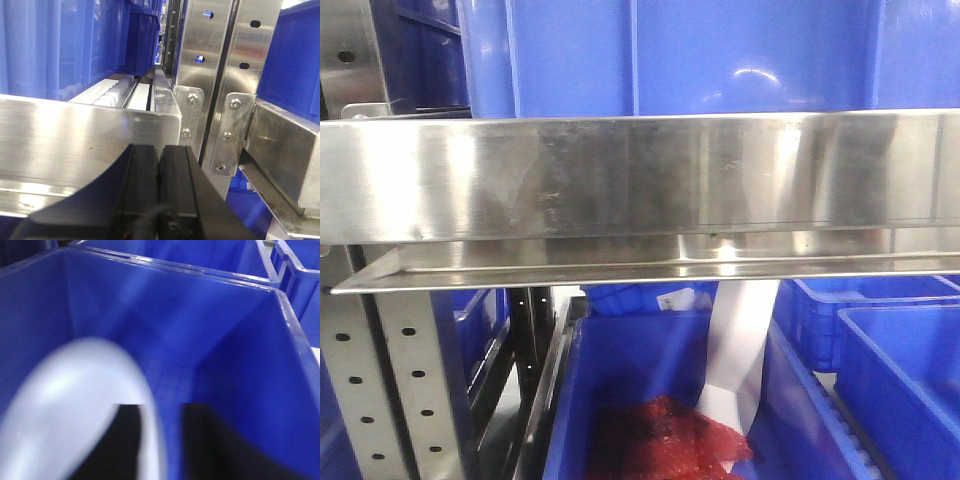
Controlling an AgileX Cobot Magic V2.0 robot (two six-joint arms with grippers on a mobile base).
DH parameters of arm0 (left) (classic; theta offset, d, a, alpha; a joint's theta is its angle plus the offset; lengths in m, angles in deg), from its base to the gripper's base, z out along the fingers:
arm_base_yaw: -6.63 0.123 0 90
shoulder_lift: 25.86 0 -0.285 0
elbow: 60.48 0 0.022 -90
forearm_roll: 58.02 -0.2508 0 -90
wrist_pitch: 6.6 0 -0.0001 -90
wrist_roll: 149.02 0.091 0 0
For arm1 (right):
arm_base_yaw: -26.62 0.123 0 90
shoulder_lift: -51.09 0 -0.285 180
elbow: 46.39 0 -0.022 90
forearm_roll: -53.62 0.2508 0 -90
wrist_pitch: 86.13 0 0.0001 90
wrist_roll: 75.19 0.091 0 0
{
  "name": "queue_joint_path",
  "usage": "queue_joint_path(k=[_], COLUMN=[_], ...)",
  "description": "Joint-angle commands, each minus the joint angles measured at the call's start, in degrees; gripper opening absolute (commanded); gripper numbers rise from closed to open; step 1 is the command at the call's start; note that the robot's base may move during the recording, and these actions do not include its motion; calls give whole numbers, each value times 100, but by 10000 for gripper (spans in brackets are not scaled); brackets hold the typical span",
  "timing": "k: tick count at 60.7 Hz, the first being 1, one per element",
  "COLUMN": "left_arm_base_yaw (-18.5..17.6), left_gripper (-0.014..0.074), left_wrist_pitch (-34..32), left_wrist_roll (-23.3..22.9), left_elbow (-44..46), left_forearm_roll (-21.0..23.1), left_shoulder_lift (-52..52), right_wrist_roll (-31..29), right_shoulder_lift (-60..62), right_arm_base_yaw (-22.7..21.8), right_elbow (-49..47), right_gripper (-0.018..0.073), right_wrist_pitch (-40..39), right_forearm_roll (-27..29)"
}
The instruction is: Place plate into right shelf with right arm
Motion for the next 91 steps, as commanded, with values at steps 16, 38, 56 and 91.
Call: queue_joint_path(k=[16,38,56,91], left_arm_base_yaw=[-13,-13,-13,-13], left_gripper=[-47,-47,-47,-47], left_wrist_pitch=[-511,-511,-511,-511], left_wrist_roll=[-34,-34,-34,-34], left_elbow=[-43,-43,-43,-43], left_forearm_roll=[-1,-1,-1,-1], left_shoulder_lift=[58,58,58,58], right_wrist_roll=[-27,-38,-43,-38], right_shoulder_lift=[1131,3154,5210,8131], right_arm_base_yaw=[1,1,1,1], right_elbow=[-240,130,2515,5671], right_gripper=[542,108,46,46], right_wrist_pitch=[-215,1115,748,614], right_forearm_roll=[32,146,146,146])
